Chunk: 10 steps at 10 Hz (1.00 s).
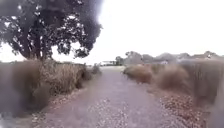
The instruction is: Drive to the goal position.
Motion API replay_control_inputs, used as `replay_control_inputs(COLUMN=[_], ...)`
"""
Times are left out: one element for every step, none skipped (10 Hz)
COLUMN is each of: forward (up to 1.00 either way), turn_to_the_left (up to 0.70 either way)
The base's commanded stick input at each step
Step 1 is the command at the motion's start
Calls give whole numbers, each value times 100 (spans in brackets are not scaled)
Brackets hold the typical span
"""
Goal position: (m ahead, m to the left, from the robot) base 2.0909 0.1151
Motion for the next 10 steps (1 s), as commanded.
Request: replay_control_inputs(forward=[50, 50, 50, 50, 50, 50, 50, 50, 50, 50], turn_to_the_left=[-25, -25, -21, -14, 0, 0, 0, 0, 0, 0])
